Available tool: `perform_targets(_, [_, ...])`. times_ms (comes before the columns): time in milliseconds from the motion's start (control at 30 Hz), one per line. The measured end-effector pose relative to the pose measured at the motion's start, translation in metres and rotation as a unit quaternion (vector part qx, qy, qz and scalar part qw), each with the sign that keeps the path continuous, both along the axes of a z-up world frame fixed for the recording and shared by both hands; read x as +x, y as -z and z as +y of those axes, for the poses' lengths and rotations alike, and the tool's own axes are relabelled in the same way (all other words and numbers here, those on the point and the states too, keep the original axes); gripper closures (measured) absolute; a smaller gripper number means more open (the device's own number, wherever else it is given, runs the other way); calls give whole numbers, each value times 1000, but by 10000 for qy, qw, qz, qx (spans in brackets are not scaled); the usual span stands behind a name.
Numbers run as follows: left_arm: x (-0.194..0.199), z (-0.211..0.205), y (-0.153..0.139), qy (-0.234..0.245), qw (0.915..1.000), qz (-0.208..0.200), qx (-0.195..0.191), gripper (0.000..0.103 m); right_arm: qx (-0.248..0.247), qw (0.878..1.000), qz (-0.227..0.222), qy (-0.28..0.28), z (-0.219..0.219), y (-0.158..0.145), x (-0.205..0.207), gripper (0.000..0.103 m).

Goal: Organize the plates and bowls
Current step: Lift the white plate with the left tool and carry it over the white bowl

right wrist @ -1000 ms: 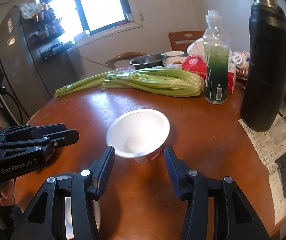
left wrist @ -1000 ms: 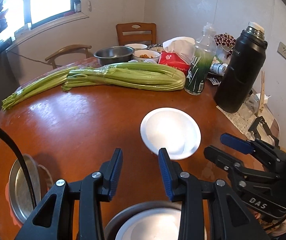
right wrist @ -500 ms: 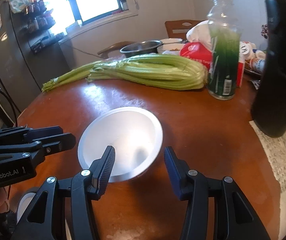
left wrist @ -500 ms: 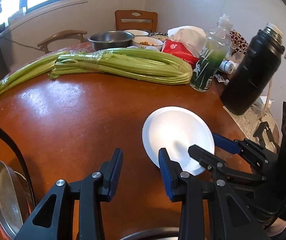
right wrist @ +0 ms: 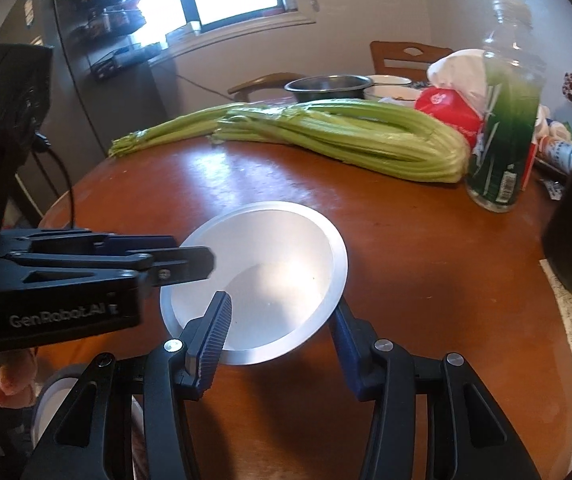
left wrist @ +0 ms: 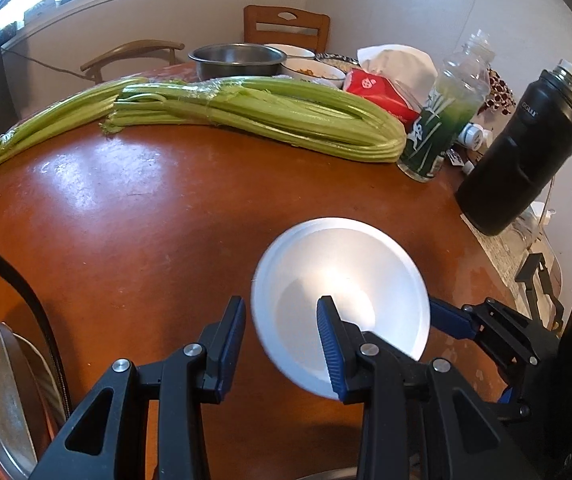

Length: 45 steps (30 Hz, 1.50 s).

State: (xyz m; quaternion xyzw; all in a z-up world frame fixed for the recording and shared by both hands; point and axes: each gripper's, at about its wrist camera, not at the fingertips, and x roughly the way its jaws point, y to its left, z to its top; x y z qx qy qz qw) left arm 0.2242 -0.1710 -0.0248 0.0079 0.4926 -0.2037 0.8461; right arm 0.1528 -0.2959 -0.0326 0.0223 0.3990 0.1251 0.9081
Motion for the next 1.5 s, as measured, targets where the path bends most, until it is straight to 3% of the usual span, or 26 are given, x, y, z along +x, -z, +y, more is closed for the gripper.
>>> perform_targets(1500, [-58,31,-45,-254,9974,-671,4,66,-25,9987,-443,-240,39,-55,-55,51])
